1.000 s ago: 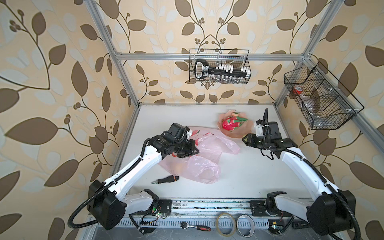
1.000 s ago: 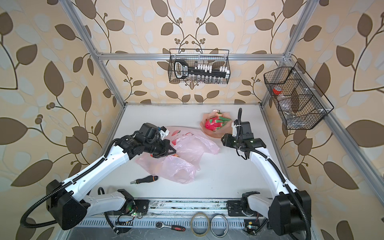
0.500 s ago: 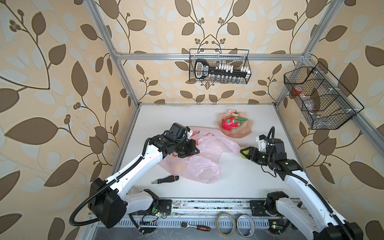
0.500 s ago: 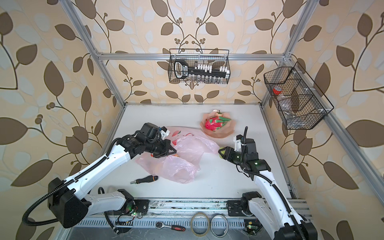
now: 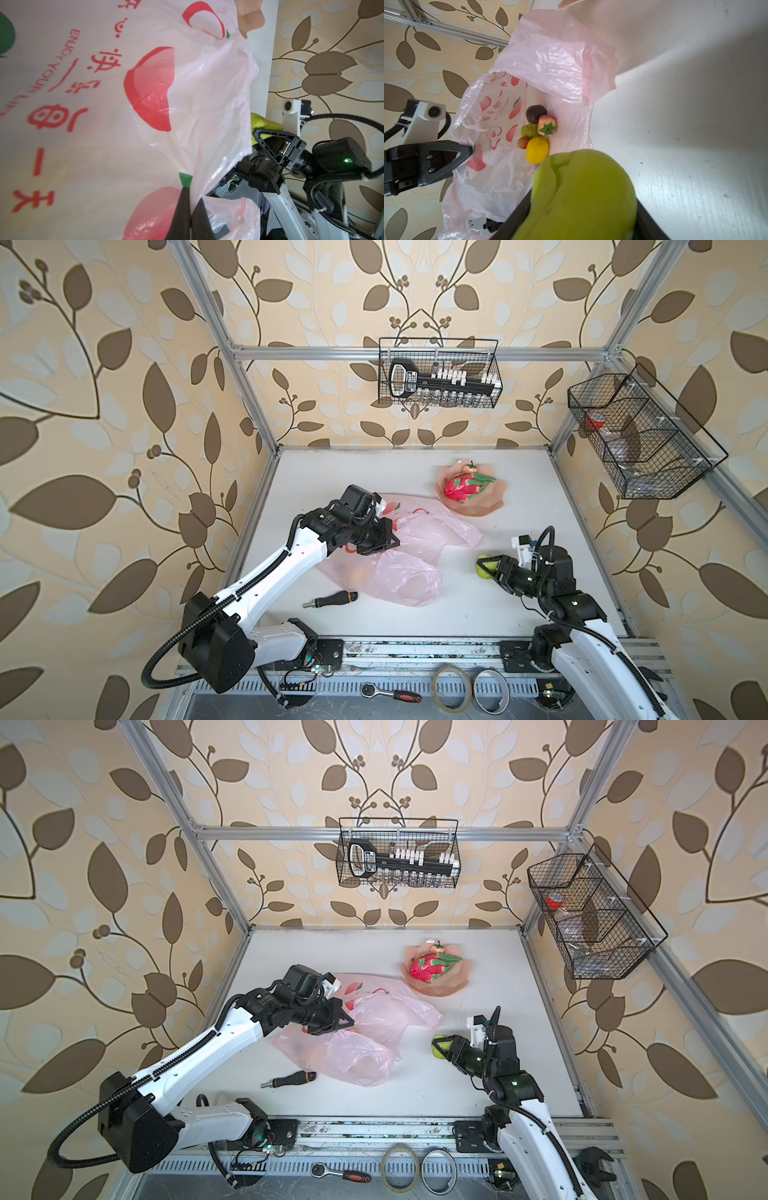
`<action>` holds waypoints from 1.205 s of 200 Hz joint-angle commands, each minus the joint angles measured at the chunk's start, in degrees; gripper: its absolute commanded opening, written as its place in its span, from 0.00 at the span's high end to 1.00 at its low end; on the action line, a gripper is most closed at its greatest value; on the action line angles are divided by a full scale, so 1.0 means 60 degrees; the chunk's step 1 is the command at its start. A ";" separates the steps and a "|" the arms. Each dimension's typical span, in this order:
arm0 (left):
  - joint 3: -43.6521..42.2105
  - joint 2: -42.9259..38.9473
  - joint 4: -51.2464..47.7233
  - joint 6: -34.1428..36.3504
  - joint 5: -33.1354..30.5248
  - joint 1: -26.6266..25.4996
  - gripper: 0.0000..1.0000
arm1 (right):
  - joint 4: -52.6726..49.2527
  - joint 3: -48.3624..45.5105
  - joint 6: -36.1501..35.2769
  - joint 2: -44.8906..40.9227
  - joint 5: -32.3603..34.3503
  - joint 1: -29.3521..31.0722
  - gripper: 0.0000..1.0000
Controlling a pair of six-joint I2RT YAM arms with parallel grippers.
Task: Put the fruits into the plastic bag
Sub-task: 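Carry the green pear with the right gripper toward the bag mouth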
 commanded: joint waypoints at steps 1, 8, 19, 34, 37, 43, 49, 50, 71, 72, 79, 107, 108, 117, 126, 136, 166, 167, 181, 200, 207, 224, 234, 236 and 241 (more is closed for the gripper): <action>0.0369 -0.0061 0.0138 0.0199 0.0107 -0.0087 1.00 | 0.0310 -0.0528 0.0973 -0.0622 -0.0647 -0.0037 0.58; 0.0355 -0.0064 0.0138 0.0202 0.0107 -0.0087 1.00 | 0.0310 -0.0692 0.1162 -0.0869 -0.0726 -0.0037 0.58; 0.0341 -0.0057 0.0150 0.0184 0.0107 -0.0082 1.00 | 0.0328 -0.0951 0.1478 -0.1278 -0.0860 -0.0037 0.58; 0.0342 -0.0042 0.0166 0.0184 0.0122 -0.0088 1.00 | 0.0385 -0.1294 0.1922 -0.1795 -0.1037 -0.0037 0.58; 0.0341 -0.0042 0.0167 0.0184 0.0122 -0.0088 1.00 | 0.0354 -0.1347 0.1978 -0.1900 -0.1059 -0.0037 0.58; 0.0342 -0.0030 0.0167 0.0191 0.0135 -0.0086 1.00 | 0.0273 -0.1424 0.2060 -0.2085 -0.1085 -0.0022 0.58; 0.0343 -0.0015 0.0181 0.0184 0.0136 -0.0080 1.00 | 0.0146 -0.1469 0.2095 -0.2273 -0.1098 -0.0022 0.59; 0.0342 -0.0013 0.0181 0.0184 0.0136 -0.0077 1.00 | 0.0118 -0.1470 0.2111 -0.2305 -0.1100 -0.0022 0.59; 0.0355 0.0015 0.0207 0.0191 0.0147 -0.0082 1.00 | -0.0111 -0.1610 0.2293 -0.2739 -0.1191 -0.0008 0.58; 0.0355 0.0009 0.0209 0.0187 0.0149 -0.0085 1.00 | -0.0113 -0.1621 0.2305 -0.2751 -0.1198 -0.0008 0.58; 0.0355 0.0028 0.0224 0.0184 0.0151 -0.0088 1.00 | -0.0104 -0.1694 0.2380 -0.2833 -0.1253 0.0006 0.58; 0.0344 0.0067 0.0253 0.0184 0.0166 -0.0088 1.00 | -0.0017 -0.1862 0.2513 -0.2830 -0.1373 0.0105 0.58; 0.0342 0.0071 0.0254 0.0184 0.0166 -0.0088 1.00 | -0.0014 -0.1864 0.2524 -0.2833 -0.1369 0.0107 0.59; 0.0337 0.0066 0.0269 0.0186 0.0165 -0.0081 1.00 | 0.0058 -0.1864 0.2550 -0.2791 -0.1380 0.0161 0.58; 0.0344 0.0103 0.0269 0.0184 0.0166 -0.0087 1.00 | 0.0134 -0.1868 0.2572 -0.2706 -0.1380 0.0204 0.58; 0.0343 0.0119 0.0298 0.0165 0.0180 -0.0088 1.00 | 0.0306 -0.1907 0.2643 -0.2583 -0.1380 0.0255 0.58; 0.0384 0.0189 0.0328 0.0143 0.0210 -0.0083 1.00 | 0.1304 -0.2142 0.3184 -0.2197 -0.1316 0.0488 0.59; 0.0384 0.0191 0.0336 0.0141 0.0217 -0.0085 1.00 | 0.1349 -0.2151 0.3205 -0.2179 -0.1312 0.0504 0.59; 0.0414 0.0207 0.0326 0.0156 0.0238 -0.0087 1.00 | 0.2002 -0.2251 0.3558 -0.1985 -0.1135 0.0713 0.59; 0.0457 0.0222 0.0310 0.0162 0.0268 -0.0085 1.00 | 0.2864 -0.2346 0.3930 -0.1532 -0.0813 0.1128 0.58; 0.0472 0.0222 0.0299 0.0169 0.0268 -0.0086 1.00 | 0.3157 -0.2345 0.4015 -0.1326 -0.0671 0.1311 0.58; 0.0487 0.0236 0.0299 0.0177 0.0279 -0.0088 1.00 | 0.3742 -0.2322 0.4115 -0.0773 -0.0432 0.1733 0.59; 0.0487 0.0237 0.0313 0.0165 0.0309 -0.0076 1.00 | 0.4178 -0.2281 0.4190 -0.0386 -0.0286 0.1960 0.59; 0.0487 0.0237 0.0313 0.0168 0.0311 -0.0085 1.00 | 0.4262 -0.2286 0.4224 -0.0308 -0.0268 0.2004 0.58; 0.0504 0.0237 0.0313 0.0182 0.0321 -0.0080 1.00 | 0.4537 -0.2270 0.4295 -0.0100 -0.0194 0.2109 0.58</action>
